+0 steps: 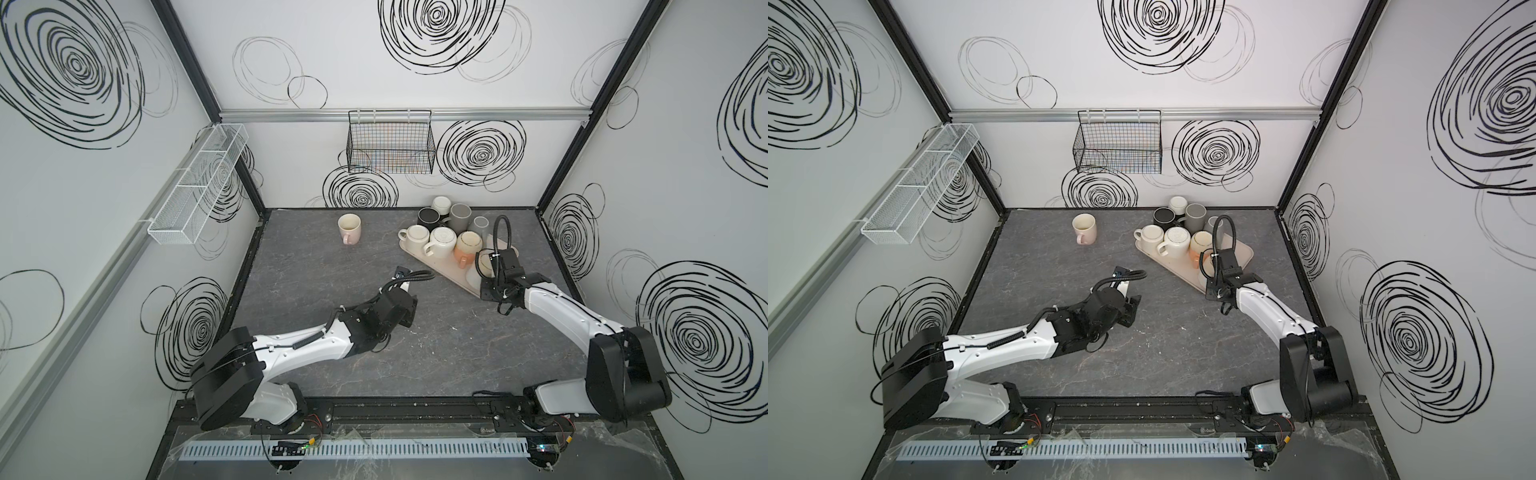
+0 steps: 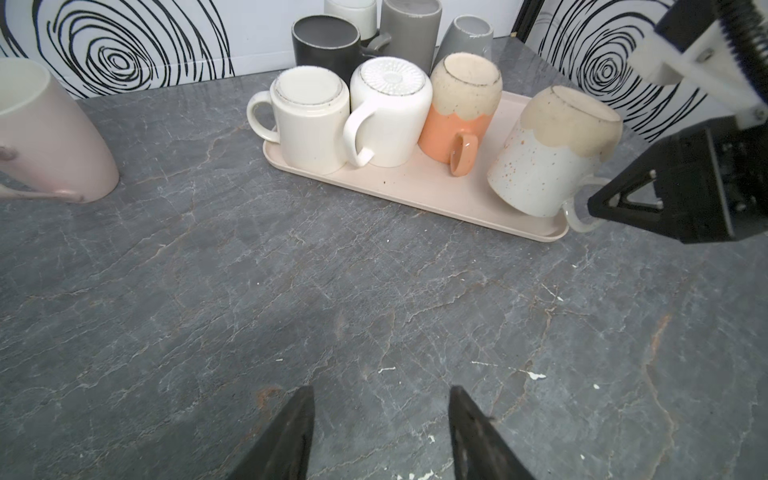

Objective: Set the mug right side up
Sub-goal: 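Grasp the speckled cream mug's handle with the right gripper while the left approaches, then lift the speckled cream mug and rotate it toward the left gripper, left grasps it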

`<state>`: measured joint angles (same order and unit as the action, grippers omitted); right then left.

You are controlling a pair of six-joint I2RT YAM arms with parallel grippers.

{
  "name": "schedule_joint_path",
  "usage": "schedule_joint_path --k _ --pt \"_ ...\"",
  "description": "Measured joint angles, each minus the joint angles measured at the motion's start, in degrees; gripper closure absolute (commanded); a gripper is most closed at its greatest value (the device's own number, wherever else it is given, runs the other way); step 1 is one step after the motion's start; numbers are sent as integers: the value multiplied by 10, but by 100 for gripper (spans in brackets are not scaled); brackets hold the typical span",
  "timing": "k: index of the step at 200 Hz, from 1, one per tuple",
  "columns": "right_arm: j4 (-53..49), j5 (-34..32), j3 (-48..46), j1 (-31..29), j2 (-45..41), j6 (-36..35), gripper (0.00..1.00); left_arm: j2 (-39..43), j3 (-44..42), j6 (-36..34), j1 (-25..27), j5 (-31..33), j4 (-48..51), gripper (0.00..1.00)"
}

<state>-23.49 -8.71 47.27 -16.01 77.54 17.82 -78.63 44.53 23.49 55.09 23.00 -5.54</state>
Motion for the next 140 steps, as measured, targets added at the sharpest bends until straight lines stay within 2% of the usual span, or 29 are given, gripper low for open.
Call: schedule_joint_path --k 90,113,140 --pt "79 89 -69 1 -159 0 100 106 -85 -8 7 -17 -62 39" --pt "96 134 -70 2 -174 12 100 125 -101 -5 7 -27 -84 39" --pt "147 220 -86 2 -206 37 100 152 -105 3 0 -52 -112 37"
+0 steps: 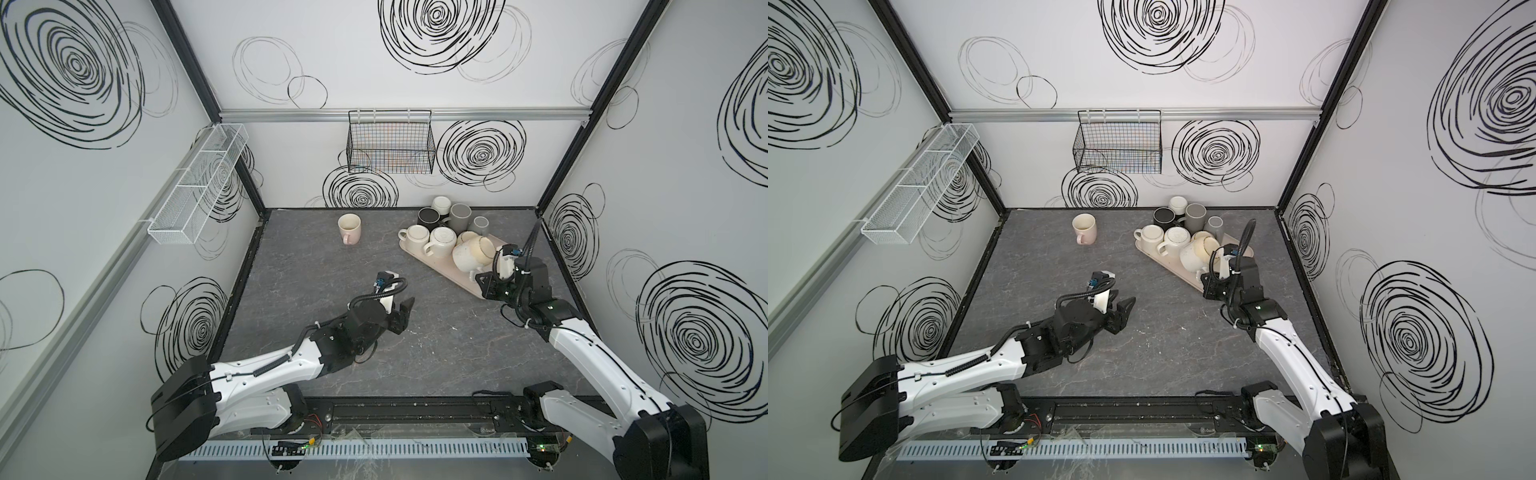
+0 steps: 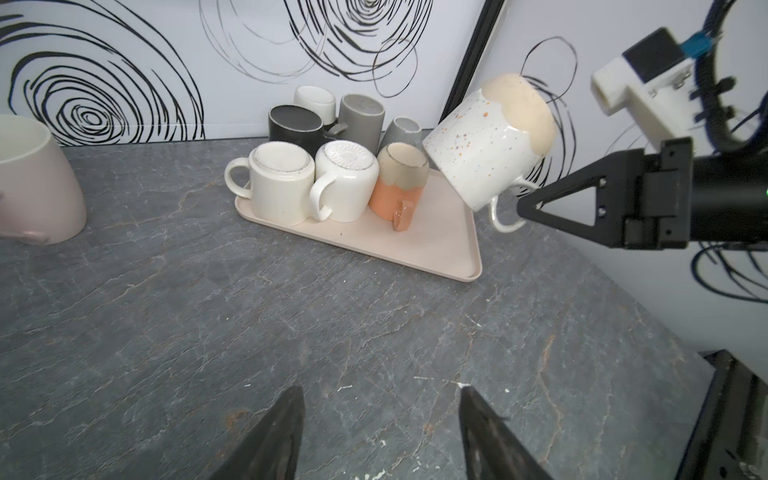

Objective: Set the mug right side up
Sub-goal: 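Lift the speckled cream mug and rotate it toward the left gripper, left grasps it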

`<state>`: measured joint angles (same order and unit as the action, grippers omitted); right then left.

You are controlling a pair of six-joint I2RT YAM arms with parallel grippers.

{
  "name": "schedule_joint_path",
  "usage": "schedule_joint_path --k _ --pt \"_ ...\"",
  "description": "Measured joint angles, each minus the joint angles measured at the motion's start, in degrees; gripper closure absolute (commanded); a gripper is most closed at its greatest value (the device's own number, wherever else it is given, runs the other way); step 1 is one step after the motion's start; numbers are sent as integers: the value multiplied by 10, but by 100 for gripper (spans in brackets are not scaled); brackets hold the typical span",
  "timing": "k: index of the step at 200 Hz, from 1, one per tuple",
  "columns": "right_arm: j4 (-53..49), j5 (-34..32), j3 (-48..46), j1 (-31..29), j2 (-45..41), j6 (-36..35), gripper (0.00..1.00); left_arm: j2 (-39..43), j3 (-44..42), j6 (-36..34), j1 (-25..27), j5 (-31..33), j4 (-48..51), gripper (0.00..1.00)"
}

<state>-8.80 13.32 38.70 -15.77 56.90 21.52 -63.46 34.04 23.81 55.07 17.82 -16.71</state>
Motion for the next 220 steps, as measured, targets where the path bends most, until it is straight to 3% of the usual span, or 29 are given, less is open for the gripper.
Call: schedule_joint_path --k 58,91,159,220 --pt "148 162 -16 -2 -40 103 100 67 -29 47 -61 -103 -92 36" --pt "227 218 -16 -21 -40 156 100 89 -32 61 -80 -166 -123 36" --pt "306 245 -11 -145 -18 183 100 83 -7 63 -68 -211 -135 33" --pt "348 242 -11 -185 -14 201 100 68 -5 85 -67 -226 -162 39"
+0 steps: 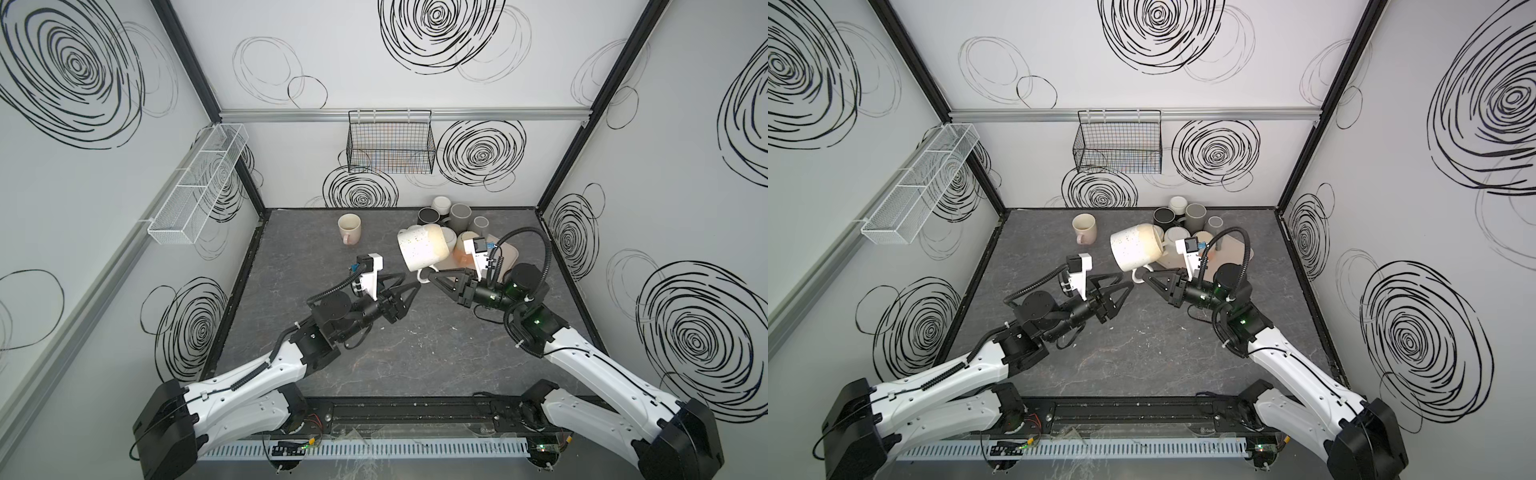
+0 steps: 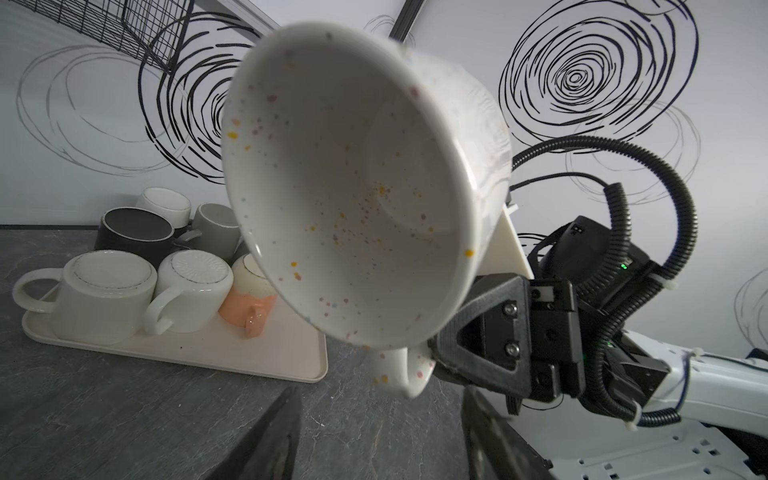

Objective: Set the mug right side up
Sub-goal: 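Lift the speckled cream mug and rotate it toward the left gripper, left grasps it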

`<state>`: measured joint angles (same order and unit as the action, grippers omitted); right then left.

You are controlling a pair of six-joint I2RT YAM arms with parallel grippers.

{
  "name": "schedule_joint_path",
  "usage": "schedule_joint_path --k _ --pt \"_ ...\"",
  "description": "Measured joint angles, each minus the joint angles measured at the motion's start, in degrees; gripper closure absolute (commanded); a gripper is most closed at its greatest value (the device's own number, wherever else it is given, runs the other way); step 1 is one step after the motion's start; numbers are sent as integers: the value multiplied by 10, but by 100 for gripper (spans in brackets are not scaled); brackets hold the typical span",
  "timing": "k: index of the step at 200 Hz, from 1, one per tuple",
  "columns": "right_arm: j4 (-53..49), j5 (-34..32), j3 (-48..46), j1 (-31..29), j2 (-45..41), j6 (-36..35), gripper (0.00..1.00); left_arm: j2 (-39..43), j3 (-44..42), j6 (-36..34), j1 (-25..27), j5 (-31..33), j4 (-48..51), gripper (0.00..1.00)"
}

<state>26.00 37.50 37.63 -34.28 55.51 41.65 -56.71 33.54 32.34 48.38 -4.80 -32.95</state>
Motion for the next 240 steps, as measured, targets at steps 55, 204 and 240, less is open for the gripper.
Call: schedule_joint_path --k 55,204,240 --pt "23 -1 0 -24 0 9 100 -4 0 24 0 -10 -25 47" --pt "45 -12 0 -34 3 22 100 -66 6 100 -14 -73 -155 91" --pt "31 -22 0 -37 -4 17 95 -67 6 104 -14 -78 -156 100"
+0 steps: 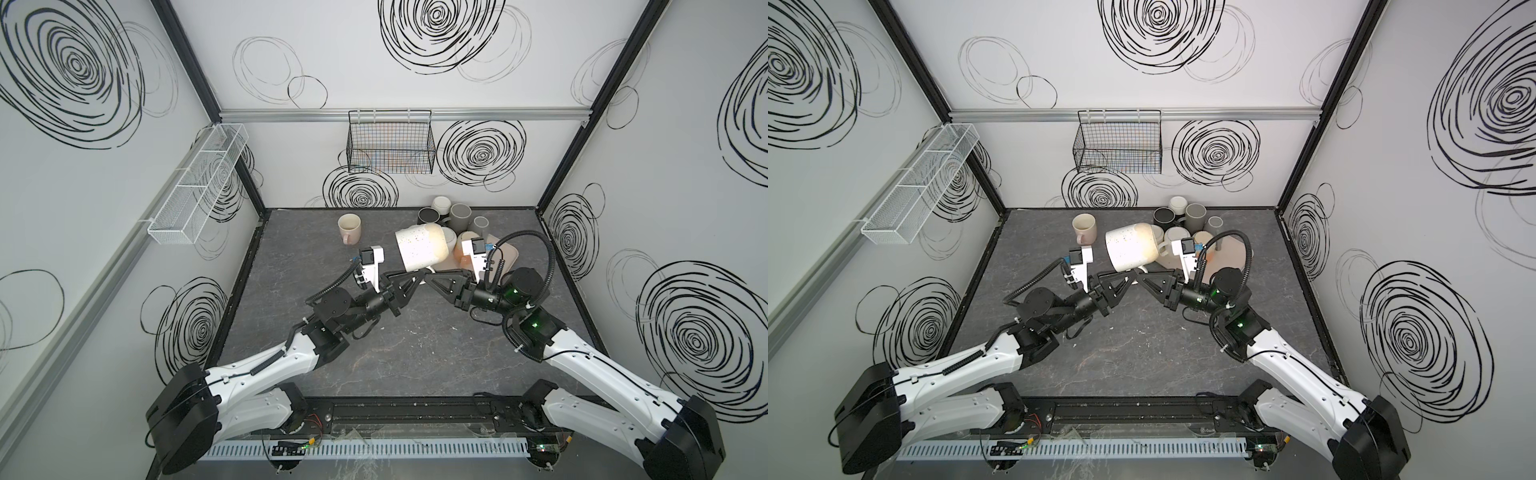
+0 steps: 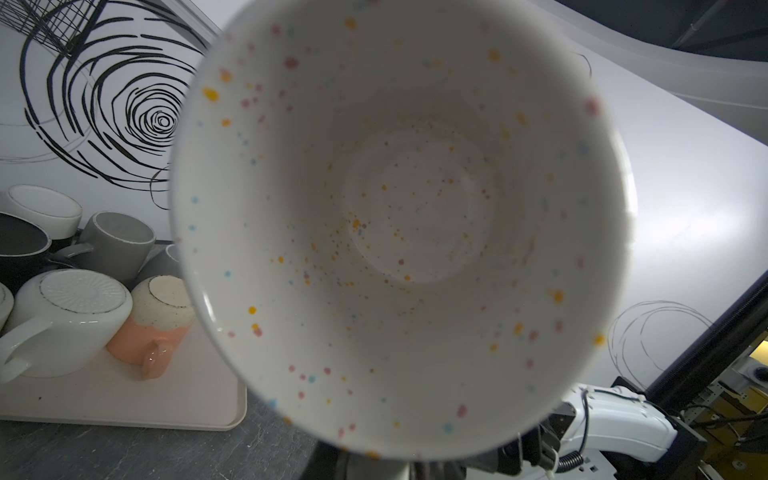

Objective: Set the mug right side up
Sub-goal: 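Lift the speckled cream mug and rotate it toward the left gripper, left grasps it, then carry the speckled cream mug upright with the left gripper beside the pink mug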

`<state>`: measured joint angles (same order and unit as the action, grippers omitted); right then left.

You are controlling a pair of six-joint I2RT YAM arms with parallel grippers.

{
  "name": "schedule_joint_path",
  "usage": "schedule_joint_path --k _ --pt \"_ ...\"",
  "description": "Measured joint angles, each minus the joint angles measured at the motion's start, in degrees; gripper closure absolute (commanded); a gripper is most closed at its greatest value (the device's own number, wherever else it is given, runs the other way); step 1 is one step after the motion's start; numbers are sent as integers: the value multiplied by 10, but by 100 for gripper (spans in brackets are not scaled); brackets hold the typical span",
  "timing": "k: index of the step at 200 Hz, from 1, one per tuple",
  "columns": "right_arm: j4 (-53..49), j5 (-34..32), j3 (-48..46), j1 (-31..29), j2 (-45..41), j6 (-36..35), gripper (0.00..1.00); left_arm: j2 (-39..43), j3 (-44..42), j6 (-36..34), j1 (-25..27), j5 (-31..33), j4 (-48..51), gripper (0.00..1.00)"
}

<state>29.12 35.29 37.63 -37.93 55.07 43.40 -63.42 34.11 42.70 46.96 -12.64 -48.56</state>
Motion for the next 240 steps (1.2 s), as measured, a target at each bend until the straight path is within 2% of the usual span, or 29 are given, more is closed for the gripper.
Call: schedule_joint_path --k 18,52,69,88,154,176,202,240 --pt "-5 -4 1 -1 -1 -2 82 0 -1 0 0 0 0 100" --pt "-21 -15 4 -2 -1 -9 78 4 -4 4 -3 2 9 100" --pt "-31 -19 4 -7 -1 -15 68 14 -10 5 -5 7 19 100" --pt "-35 -37 9 -7 -1 -31 61 26 -22 10 -8 13 36 100" --pt "-75 -82 21 -6 -9 -74 59 49 -46 29 -41 51 124 100" --pt "-106 -109 24 -6 -17 -89 61 70 -49 33 -61 73 199 100" --pt "-179 -159 44 -7 -18 -105 64 108 -46 20 -99 110 341 100" --pt "-310 -252 89 -7 -18 -119 63 125 -9 -46 -182 153 566 100"
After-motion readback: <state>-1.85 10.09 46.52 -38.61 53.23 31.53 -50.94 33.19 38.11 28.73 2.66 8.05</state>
